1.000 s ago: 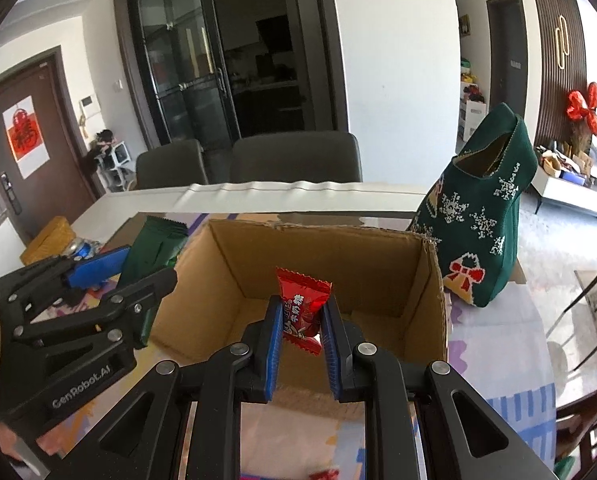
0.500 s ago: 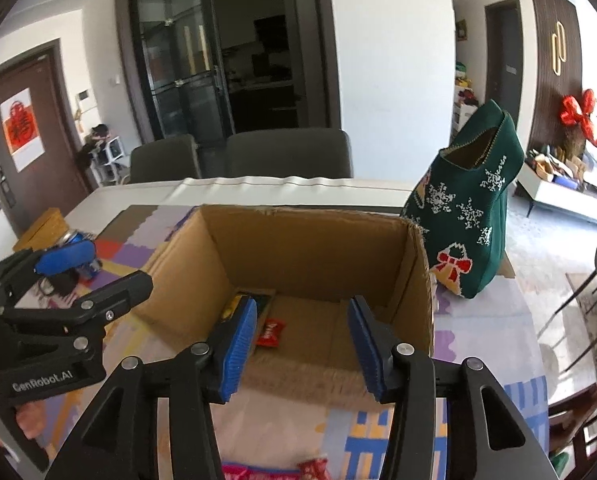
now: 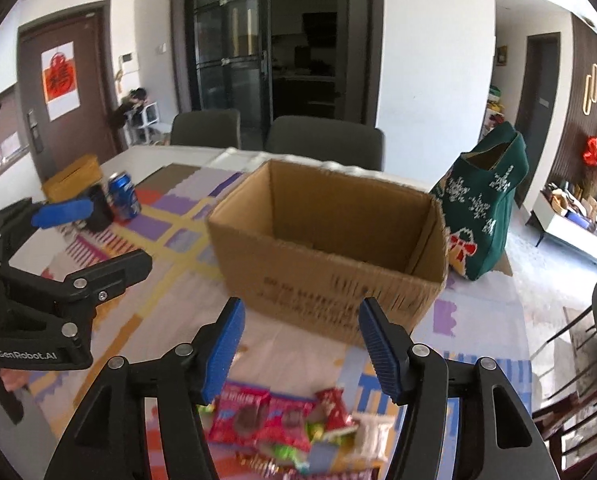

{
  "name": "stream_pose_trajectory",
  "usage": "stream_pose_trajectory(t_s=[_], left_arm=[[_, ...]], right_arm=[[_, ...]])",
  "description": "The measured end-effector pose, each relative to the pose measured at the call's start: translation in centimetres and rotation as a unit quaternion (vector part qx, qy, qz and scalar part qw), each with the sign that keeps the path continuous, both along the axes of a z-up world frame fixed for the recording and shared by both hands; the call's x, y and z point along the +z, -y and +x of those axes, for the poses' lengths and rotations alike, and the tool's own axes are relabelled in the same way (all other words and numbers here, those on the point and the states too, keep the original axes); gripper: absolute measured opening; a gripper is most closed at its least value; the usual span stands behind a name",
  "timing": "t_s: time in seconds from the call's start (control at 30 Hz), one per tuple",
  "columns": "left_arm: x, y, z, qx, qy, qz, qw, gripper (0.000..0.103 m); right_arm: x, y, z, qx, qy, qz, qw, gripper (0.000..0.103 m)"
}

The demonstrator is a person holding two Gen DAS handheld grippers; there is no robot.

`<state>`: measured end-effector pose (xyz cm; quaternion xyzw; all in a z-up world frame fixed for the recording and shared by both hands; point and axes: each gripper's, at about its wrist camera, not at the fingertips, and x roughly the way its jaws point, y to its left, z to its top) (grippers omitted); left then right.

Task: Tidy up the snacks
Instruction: 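Move both tools back over the snack pile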

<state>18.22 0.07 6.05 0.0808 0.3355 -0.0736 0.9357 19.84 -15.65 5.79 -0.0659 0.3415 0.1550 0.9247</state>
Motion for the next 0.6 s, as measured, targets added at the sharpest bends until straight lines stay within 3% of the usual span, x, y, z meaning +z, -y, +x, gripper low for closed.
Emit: stream_pose_trajectory(t_s=[0.37,0.6], left_arm=[[-3.2,0.7,-3.7,-0.028,-0.030,0.024,0.9989,0.100],[-6.2,1.1,-4.7,-0.044,-0.073,0.039,0.9956,0.099]], right_arm=[[-3.4,-0.8,-4.4,0.035,-0.049,-0.026,0.998,0.060],[-6.3,-0.9,-5.4,0.047,-0.097,-0.040,0.993,0.060]])
